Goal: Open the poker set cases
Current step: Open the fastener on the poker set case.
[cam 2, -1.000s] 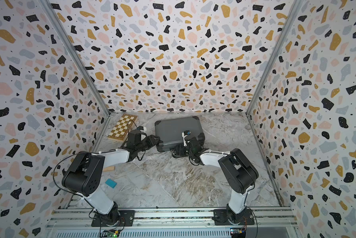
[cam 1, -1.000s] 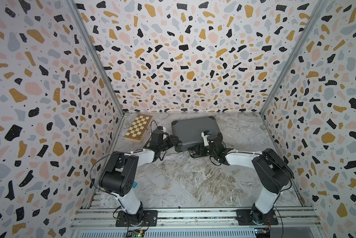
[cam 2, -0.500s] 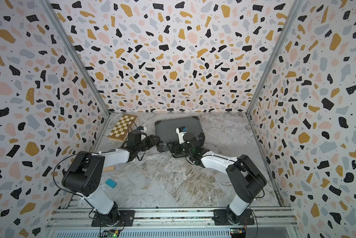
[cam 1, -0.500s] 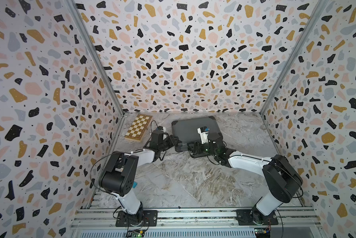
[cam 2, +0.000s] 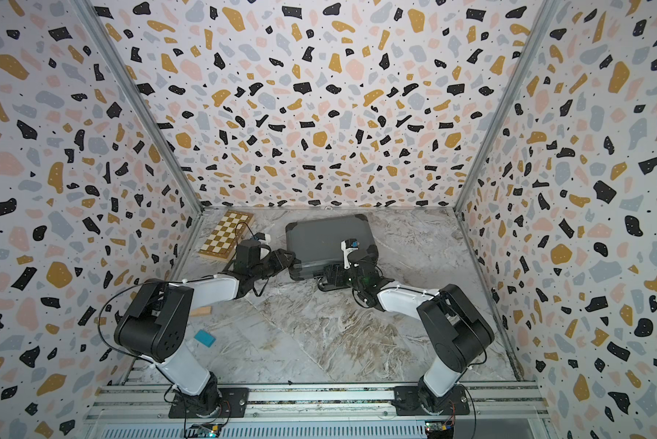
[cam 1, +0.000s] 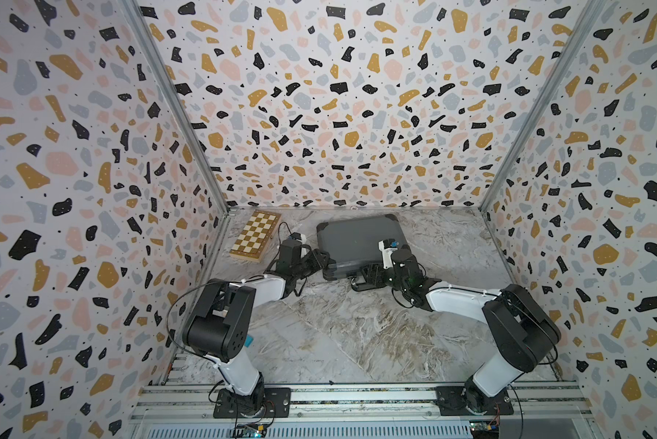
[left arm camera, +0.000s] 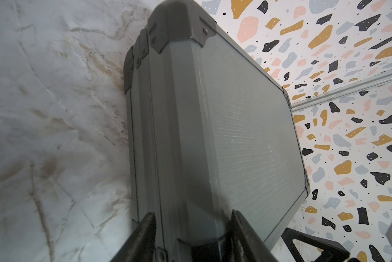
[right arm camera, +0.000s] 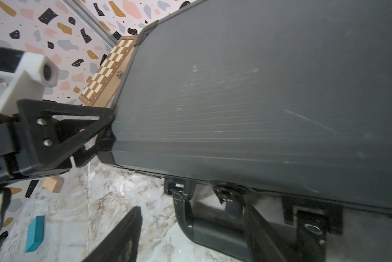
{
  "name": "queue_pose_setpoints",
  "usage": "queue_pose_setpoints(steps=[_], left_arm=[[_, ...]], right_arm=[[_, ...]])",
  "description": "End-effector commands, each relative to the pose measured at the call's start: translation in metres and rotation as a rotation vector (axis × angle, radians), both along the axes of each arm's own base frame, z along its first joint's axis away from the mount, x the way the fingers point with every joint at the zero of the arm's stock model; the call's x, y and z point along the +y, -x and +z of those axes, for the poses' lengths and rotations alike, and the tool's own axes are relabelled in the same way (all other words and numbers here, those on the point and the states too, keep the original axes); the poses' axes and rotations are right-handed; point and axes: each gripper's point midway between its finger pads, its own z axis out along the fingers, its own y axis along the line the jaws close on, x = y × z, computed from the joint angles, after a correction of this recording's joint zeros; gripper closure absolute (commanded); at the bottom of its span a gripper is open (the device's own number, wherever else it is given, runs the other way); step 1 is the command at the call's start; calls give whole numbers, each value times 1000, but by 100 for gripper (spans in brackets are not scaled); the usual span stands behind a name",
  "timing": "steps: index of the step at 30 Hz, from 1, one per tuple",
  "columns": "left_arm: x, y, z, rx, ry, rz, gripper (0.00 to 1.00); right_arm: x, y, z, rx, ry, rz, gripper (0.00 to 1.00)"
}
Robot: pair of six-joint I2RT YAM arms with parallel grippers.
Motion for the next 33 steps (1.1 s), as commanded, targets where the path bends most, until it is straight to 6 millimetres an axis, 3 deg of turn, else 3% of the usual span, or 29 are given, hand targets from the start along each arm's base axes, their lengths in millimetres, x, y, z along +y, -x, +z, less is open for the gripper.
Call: queue_pose_setpoints(steps=[1,14,25,33], left_arm=[[26,39,-80,276,-138,38,48],[25,39,-80,275,-135,35,49],[24,39,-80,277,-133,34,50],[24,38,-80,276,-132,31,51]], right_arm=[[2,-2,0,8,-18,6,27],[15,-8,-17,37,5,53,27],[37,-19,4,5,-36,101,27],[73,-2,23,-43,-48,226,27]])
